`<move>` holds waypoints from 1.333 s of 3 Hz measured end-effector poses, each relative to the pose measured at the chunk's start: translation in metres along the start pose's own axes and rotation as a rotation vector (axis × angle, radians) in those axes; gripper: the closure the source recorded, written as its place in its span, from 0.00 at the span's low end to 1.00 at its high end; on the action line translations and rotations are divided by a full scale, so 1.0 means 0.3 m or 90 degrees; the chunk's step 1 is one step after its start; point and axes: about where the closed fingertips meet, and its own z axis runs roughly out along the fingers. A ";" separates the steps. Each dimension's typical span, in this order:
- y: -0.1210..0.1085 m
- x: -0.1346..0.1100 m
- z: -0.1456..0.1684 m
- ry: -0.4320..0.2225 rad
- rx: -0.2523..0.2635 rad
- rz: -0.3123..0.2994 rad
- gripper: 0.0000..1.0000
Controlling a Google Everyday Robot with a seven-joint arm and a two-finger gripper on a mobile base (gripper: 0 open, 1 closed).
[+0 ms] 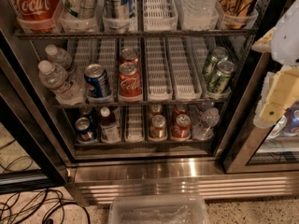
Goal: Pick pepsi can from middle shelf of fridge
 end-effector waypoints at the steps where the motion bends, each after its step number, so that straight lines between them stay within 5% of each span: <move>1: 0.000 0.000 0.000 0.000 0.000 0.000 0.00; 2: 0.024 -0.020 0.045 -0.021 -0.003 0.001 0.00; 4: 0.168 -0.206 0.243 -0.156 -0.019 -0.038 0.00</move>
Offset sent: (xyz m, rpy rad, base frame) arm -0.0041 0.0223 -0.0379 0.0810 0.0056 0.0190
